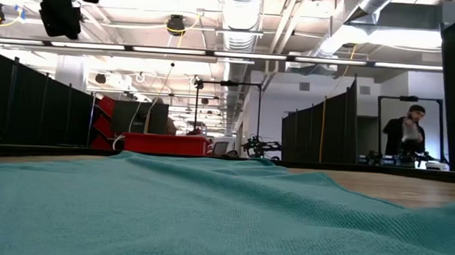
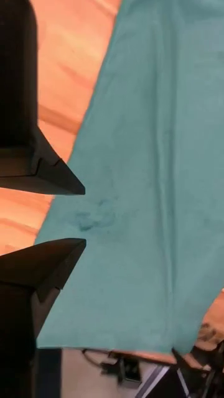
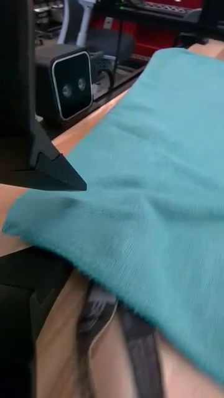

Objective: Roll towel
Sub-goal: Roll the blue towel

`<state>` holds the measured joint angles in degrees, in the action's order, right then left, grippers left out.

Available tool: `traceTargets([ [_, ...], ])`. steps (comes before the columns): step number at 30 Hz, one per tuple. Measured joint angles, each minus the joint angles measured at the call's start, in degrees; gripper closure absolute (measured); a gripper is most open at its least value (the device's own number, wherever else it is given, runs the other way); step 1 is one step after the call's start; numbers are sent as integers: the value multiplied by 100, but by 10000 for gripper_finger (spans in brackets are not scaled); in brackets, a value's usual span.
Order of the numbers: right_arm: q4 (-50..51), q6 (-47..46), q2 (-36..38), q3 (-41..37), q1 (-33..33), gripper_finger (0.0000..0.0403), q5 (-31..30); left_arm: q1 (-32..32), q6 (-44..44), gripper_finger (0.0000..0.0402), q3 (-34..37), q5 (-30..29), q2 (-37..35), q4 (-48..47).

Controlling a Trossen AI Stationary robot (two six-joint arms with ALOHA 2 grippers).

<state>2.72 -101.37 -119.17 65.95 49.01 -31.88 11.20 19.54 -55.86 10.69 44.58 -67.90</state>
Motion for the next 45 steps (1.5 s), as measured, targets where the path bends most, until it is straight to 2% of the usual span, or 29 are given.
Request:
traceTargets([
  [4,-307,307,-2,0,-126,280,162,0,-37,293,0,-1,0,-57],
  [13,-552,329,-2,2,-84,297,591,0,-196,293,0,1,0,-86],
  [16,-632,336,-2,-7,-82,322,654,0,-196,293,0,1,1,-88],
  [20,-982,553,-11,-4,-74,389,675,0,-196,293,0,3,2,-85],
  [22,-1003,560,-11,-4,-72,395,669,0,-192,293,0,24,0,-85],
  [28,-1003,572,-11,-2,-68,401,666,-248,89,293,0,793,0,-122],
  [31,-1004,640,-11,0,-68,401,674,-903,626,293,0,1173,0,24],
  [34,-995,720,-11,4,-68,402,731,-1870,1519,293,0,1076,-24,789],
  [42,-887,865,-11,4,36,402,818,-5130,4365,293,-2,-1268,288,1618],
  [45,-853,920,-11,4,64,402,903,-6226,5334,293,-2,-2096,803,1772],
])
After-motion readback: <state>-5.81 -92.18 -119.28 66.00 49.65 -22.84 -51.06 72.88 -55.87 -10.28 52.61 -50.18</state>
